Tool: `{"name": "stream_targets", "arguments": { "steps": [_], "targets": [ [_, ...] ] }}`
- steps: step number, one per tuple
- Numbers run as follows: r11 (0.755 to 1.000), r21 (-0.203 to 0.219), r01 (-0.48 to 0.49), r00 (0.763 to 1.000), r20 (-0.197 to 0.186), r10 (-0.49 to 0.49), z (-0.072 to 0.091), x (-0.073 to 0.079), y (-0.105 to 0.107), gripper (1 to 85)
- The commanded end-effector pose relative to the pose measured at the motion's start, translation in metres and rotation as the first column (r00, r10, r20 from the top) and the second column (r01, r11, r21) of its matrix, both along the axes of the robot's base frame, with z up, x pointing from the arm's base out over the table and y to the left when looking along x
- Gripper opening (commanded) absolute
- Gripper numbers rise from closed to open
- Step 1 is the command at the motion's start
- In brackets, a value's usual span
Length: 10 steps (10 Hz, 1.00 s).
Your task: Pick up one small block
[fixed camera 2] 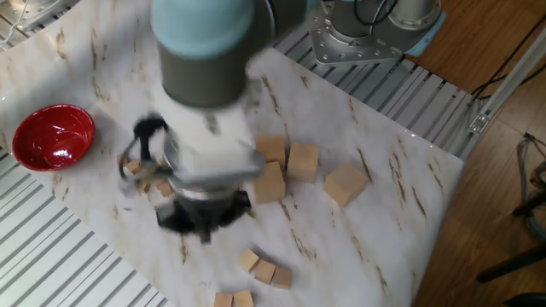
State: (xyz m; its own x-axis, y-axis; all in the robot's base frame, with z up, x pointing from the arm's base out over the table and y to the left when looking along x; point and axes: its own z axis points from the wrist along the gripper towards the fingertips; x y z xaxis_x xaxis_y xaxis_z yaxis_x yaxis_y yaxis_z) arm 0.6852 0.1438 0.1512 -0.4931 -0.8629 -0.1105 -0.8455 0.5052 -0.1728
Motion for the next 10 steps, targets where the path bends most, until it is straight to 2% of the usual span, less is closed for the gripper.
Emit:
{"name": "stream_targets", "arguments": {
  "steps": [1,2,3,4,5,6,7,9,10],
  "targets": [
    [0.929,-0.028,-0.368,0.928,-0.076,0.366,-0.04,-0.019,0.034,1.0],
    [0.924,-0.076,-0.374,0.924,-0.117,0.364,-0.051,-0.031,0.029,1.0],
    [0.935,-0.109,-0.337,0.938,-0.13,0.323,-0.061,-0.036,0.024,1.0],
    [0.954,-0.099,-0.283,0.953,-0.145,0.267,-0.069,-0.046,0.029,1.0],
    [0.96,-0.079,-0.27,0.95,-0.186,0.252,-0.071,-0.061,0.033,1.0],
    [0.967,-0.042,-0.25,0.952,-0.195,0.237,-0.072,-0.066,0.041,1.0],
    [0.969,-0.028,-0.247,0.956,-0.169,0.239,-0.073,-0.062,0.048,2.0],
    [0.967,-0.038,-0.251,0.963,-0.113,0.246,-0.075,-0.052,0.052,2.0],
    [0.967,-0.03,-0.255,0.96,-0.128,0.249,-0.076,-0.056,0.053,4.3]
  ]
}}
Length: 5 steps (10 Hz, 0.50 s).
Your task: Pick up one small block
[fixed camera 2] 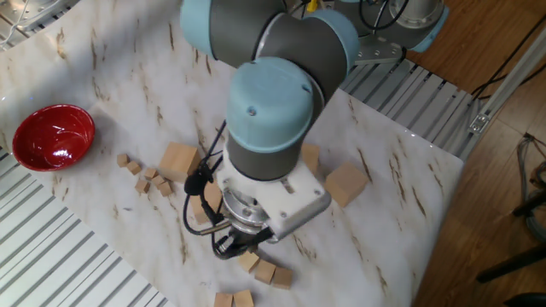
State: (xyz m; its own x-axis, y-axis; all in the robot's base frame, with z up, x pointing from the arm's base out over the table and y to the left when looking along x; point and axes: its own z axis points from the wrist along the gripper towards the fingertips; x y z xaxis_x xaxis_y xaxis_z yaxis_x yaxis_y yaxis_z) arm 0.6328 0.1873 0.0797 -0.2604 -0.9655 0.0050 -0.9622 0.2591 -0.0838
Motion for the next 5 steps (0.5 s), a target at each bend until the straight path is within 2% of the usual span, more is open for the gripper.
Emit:
{"name": "stream_targets", "arguments": {
  "steps": [1,2,3,4,5],
  "targets": [
    [0.995,0.001,-0.101,0.995,0.014,0.101,-0.006,0.004,0.003,32.0],
    [0.986,-0.039,-0.165,0.986,0.028,0.166,-0.008,0.015,-0.008,54.0],
    [0.982,-0.004,-0.188,0.982,0.032,0.189,-0.01,0.018,-0.001,51.0],
    [0.974,0.032,-0.226,0.974,0.045,0.224,-0.012,0.022,0.008,51.7],
    [0.965,0.025,-0.261,0.965,0.048,0.26,-0.018,0.025,0.006,56.0]
  ]
}}
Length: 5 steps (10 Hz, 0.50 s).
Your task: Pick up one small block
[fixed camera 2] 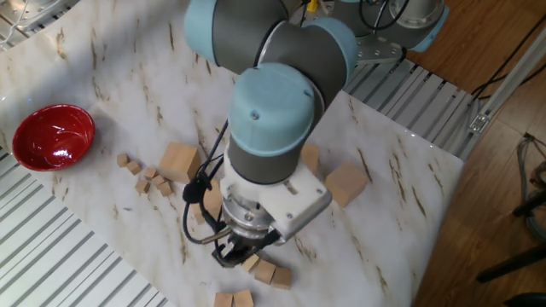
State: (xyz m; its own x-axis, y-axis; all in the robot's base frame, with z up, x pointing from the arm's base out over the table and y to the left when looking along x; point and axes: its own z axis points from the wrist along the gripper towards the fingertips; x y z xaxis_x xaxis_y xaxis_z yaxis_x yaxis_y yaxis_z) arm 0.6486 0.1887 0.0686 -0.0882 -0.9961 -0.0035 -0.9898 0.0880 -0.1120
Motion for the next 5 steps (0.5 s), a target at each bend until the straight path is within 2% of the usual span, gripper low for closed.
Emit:
{"name": "stream_targets", "arguments": {
  "steps": [1,4,5],
  "targets": [
    [0.991,0.01,-0.131,0.991,0.03,0.131,-0.015,0.015,0.001,62.3],
    [0.993,-0.007,-0.121,0.993,0.017,0.121,-0.03,0.013,-0.01,62.7],
    [0.994,0.005,-0.107,0.994,0.012,0.107,-0.034,0.012,-0.009,62.7]
  ]
}}
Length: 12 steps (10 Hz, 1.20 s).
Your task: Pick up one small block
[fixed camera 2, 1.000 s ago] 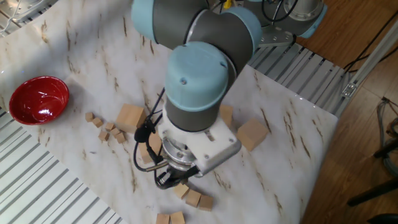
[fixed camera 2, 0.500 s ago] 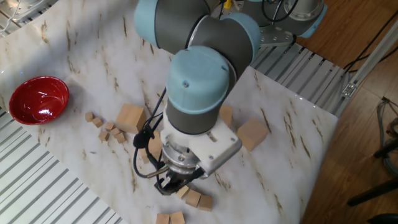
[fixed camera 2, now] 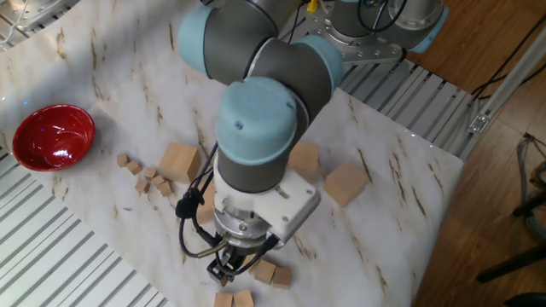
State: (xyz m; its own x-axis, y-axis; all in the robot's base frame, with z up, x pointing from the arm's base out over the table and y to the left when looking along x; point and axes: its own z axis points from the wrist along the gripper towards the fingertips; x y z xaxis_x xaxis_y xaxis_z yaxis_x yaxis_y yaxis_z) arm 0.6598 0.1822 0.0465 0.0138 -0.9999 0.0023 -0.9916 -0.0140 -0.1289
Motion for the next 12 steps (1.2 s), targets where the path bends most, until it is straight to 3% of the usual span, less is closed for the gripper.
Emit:
{"name": "stream_targets", "arguments": {
  "steps": [1,2,4,8,12],
  "targets": [
    [0.999,0.045,0.025,1.0,-0.016,-0.025,-0.018,-0.002,0.002,62.7],
    [0.994,0.087,0.071,0.997,-0.041,-0.068,-0.023,-0.009,0.01,62.3],
    [0.981,0.128,0.147,0.987,-0.09,-0.137,-0.025,-0.021,0.018,64.0],
    [0.982,0.091,0.167,0.983,-0.098,-0.158,-0.031,-0.028,0.01,63.0],
    [0.981,0.09,0.175,0.982,-0.088,-0.167,-0.038,-0.031,0.006,59.0]
  ]
}}
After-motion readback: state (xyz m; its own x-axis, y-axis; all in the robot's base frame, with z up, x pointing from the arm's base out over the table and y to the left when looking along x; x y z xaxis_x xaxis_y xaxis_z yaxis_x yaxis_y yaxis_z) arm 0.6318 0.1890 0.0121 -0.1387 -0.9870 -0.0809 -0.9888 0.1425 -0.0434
